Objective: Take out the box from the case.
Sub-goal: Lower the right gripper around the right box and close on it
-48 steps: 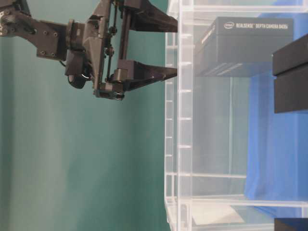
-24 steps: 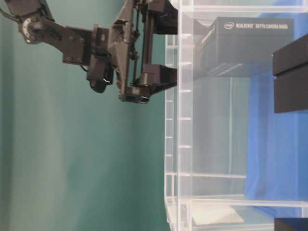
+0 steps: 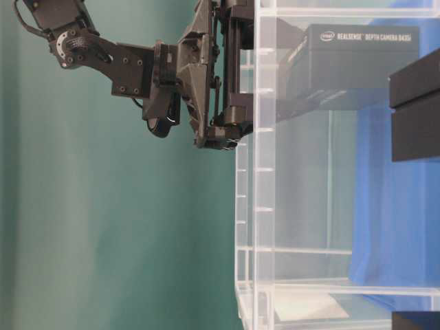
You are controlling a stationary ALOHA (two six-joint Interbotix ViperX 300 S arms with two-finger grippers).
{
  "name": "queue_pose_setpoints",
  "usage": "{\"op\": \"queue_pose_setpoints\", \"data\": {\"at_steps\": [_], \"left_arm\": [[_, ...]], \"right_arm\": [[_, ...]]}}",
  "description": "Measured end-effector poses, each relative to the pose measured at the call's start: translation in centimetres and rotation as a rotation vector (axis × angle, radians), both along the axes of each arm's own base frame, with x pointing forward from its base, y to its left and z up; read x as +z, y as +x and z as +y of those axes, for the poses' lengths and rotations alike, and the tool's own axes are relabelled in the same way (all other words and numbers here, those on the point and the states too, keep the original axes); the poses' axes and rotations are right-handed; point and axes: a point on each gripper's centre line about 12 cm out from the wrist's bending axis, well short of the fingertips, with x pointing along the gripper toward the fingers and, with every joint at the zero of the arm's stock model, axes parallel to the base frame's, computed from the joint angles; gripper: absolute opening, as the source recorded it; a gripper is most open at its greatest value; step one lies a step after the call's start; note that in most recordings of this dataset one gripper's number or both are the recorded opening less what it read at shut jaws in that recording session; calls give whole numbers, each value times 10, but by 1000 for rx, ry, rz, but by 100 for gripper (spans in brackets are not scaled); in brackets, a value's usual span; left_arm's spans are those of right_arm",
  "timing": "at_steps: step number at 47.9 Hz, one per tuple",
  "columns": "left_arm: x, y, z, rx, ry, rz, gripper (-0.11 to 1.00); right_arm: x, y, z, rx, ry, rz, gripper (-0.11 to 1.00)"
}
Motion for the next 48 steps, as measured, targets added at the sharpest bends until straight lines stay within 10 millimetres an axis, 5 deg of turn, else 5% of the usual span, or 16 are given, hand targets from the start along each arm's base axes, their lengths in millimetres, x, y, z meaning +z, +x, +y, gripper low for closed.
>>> {"op": "queue_pose_setpoints", "data": {"at_steps": [19,26,48], "left_arm": [[0,1,-1,-8,0,2,96],[0,0,-2,-9,0,2,96],[0,1,-3,-15,1,2,96]], "right_arm": [[-2,1,-2,-48,16,-2,85],[-2,1,-2,-52,22,-4,65],[-1,1,-2,-53,22,-7,65]]}}
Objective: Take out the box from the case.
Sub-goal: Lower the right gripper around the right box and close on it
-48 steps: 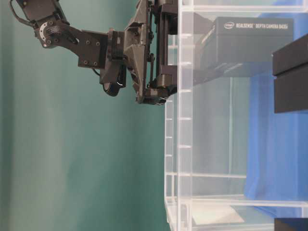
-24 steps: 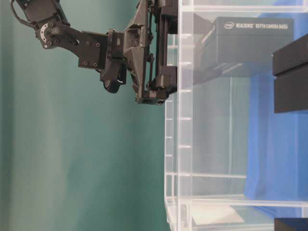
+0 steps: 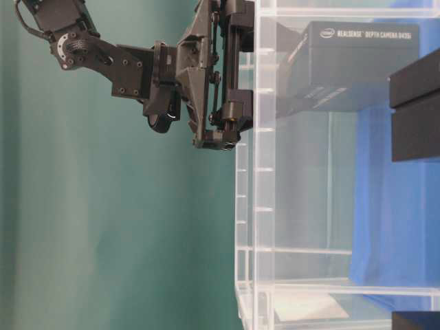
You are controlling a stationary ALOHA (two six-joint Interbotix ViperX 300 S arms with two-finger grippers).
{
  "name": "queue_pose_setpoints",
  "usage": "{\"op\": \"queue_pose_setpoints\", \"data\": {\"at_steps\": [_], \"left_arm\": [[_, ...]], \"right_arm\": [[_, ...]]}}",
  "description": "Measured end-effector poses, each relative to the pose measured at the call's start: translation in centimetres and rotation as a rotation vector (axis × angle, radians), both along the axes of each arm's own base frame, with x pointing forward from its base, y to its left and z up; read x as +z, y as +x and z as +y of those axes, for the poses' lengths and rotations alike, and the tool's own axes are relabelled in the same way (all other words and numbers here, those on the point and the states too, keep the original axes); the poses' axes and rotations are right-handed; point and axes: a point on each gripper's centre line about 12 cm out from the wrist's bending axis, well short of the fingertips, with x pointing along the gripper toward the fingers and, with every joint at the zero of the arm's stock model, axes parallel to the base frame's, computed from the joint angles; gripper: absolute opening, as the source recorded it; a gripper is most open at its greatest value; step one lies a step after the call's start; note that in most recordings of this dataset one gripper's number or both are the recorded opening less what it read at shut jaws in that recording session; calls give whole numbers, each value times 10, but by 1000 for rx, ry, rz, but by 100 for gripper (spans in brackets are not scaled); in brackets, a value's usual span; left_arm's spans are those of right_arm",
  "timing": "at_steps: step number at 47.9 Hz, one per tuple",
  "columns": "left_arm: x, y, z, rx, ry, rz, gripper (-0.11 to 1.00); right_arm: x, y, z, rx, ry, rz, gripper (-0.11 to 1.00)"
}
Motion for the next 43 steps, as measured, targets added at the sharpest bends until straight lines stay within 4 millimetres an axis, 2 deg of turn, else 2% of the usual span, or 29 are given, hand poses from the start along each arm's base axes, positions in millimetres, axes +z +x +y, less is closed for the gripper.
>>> {"op": "queue_pose_setpoints", "data": {"at_steps": [27,34,43], "left_arm": [[0,0,0,-3,-1,0,96],[0,0,0,-6,0,-1,96],[0,1,0,-22,5,-9,96]], "right_arm": [[7,2,2,-15,19,40,65],[16,-1,3,-16,21,54,65],[40,-5,3,-20,20,52,65]]}}
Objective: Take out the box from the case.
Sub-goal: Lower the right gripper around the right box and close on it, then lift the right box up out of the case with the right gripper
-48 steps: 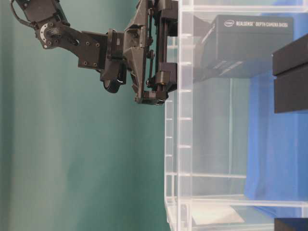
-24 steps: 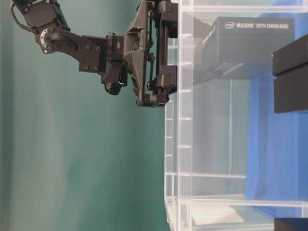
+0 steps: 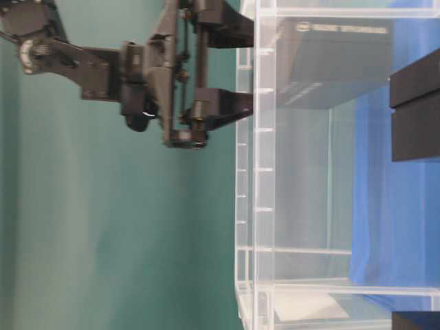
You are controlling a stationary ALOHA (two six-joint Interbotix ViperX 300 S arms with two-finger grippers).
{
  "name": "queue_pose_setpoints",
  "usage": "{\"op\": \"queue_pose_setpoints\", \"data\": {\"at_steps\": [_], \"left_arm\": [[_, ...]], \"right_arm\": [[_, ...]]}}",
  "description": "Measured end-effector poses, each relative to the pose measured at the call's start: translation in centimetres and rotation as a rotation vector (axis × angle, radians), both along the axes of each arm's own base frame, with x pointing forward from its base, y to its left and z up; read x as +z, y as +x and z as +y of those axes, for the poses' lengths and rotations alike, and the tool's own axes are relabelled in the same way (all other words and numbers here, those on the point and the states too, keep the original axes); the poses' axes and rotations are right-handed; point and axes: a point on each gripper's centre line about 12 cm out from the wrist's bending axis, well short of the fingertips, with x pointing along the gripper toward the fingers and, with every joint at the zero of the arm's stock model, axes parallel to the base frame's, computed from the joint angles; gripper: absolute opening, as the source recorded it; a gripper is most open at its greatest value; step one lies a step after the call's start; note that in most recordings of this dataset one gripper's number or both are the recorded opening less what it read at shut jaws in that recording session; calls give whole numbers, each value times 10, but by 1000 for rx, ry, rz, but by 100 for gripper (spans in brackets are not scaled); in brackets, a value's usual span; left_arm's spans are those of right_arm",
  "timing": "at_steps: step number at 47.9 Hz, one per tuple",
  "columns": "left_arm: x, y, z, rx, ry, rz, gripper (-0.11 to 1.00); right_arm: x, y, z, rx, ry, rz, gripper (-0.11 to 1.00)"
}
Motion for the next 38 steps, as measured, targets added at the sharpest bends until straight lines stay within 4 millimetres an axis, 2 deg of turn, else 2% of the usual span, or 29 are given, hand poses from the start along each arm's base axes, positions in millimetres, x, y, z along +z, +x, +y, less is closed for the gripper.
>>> {"op": "queue_pose_setpoints", "data": {"at_steps": [19,38], "left_arm": [[0,1,0,-2,2,-6,96],[0,1,0,-5,3,-7,96]], "right_arm": [[51,-3,1,-1,-2,7,65],[91,-7,2,-1,-11,6,65]]}}
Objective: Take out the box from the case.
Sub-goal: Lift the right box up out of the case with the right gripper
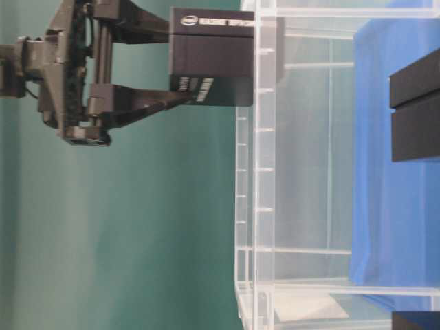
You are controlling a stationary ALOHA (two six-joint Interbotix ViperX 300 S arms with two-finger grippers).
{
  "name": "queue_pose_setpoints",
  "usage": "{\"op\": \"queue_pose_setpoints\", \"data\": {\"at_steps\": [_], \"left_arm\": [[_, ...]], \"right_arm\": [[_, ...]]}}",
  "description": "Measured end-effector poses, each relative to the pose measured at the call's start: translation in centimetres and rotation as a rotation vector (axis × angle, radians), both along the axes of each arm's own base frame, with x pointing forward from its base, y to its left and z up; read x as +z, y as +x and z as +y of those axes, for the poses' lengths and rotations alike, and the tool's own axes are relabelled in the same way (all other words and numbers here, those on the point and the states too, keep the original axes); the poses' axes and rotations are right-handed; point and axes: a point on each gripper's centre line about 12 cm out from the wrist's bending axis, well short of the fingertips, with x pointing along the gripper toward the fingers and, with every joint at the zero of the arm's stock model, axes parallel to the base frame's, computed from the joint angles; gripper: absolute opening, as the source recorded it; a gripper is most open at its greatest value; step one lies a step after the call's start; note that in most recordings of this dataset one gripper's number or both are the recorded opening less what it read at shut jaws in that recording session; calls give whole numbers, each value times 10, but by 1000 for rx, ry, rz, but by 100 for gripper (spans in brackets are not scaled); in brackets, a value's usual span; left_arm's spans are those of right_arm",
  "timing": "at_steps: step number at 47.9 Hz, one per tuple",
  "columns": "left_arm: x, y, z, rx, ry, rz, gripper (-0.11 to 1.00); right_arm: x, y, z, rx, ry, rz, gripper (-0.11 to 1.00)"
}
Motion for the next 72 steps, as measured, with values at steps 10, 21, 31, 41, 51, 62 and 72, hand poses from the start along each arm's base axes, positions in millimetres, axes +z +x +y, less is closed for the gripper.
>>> {"op": "queue_pose_setpoints", "data": {"at_steps": [10,21,31,41,51,62,72], "left_arm": [[0,0,-1,-3,0,-1,96],[0,0,-1,-3,0,0,96],[0,0,-1,-2,0,0,96],[0,0,-1,-2,0,0,96],[0,0,-1,-2,0,0,96],[0,0,-1,-2,0,-2,96],[0,0,-1,-2,0,0,96]], "right_arm": [[22,-7,-1,-8,-20,5,65],[40,-10,0,-11,-28,1,65],[45,-11,2,-9,-29,-2,65],[45,-11,3,-7,-31,-4,65],[45,-11,2,-9,-32,-3,65],[45,-11,2,-8,-36,-2,65],[45,-11,2,-8,-36,-2,65]]}}
